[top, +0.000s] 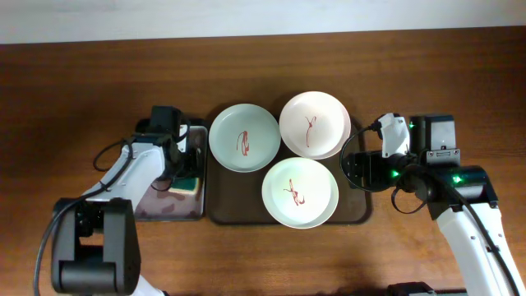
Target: Clean dirty plates on tray and stack at the side
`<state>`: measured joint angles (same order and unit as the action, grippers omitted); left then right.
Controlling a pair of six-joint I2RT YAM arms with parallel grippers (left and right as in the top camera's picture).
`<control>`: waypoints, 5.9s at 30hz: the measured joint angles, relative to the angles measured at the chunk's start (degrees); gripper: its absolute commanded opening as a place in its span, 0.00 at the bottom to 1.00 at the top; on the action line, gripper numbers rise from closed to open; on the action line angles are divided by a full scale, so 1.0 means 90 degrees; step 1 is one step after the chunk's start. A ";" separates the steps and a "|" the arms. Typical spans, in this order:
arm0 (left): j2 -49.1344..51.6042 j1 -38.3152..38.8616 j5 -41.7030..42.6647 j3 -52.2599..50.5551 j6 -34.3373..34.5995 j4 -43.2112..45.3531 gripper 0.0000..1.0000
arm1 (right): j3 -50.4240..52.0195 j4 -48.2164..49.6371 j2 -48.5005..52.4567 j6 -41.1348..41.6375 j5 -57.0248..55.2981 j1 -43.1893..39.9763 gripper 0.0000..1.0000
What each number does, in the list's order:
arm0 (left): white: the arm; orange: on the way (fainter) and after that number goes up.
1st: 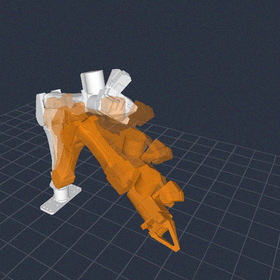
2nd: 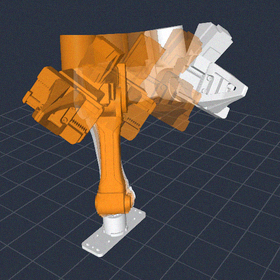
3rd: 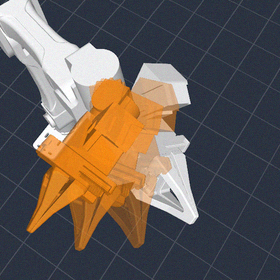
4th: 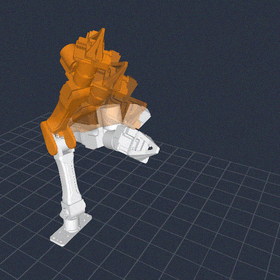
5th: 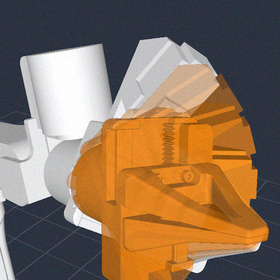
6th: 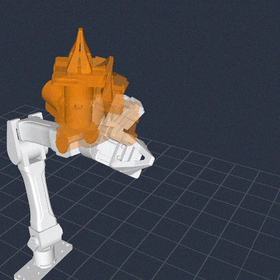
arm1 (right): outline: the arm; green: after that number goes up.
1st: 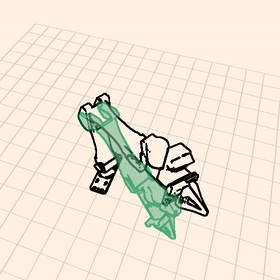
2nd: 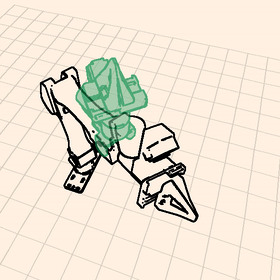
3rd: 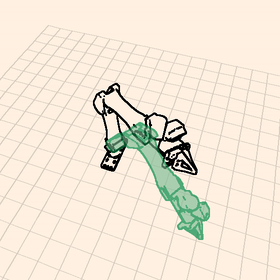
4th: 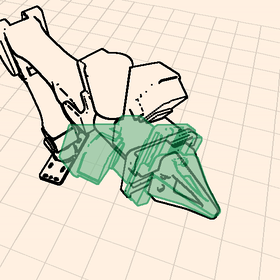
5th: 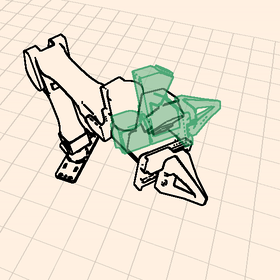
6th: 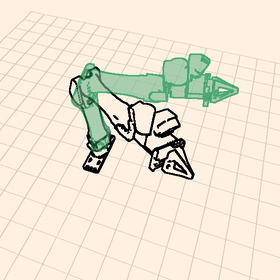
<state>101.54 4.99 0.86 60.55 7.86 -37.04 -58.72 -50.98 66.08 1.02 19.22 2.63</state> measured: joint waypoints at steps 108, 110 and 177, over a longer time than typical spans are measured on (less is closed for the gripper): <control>-0.1200 0.0894 0.1350 0.0306 0.0250 -0.0325 0.00 | -0.0036 0.0624 0.4034 0.0189 -0.0143 0.0500 0.04; -0.1205 0.1642 0.1571 0.0316 0.0539 -0.0063 0.00 | -0.0036 0.0622 0.4034 0.0194 -0.0143 0.0500 0.04; -0.0221 0.3201 -0.0393 0.1826 0.1600 -0.1188 0.00 | -0.0041 0.0605 0.4065 0.0289 -0.0112 0.0534 0.18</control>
<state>99.55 33.80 -2.68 76.99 22.26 -47.72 -59.09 -45.54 102.67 3.62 18.22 7.44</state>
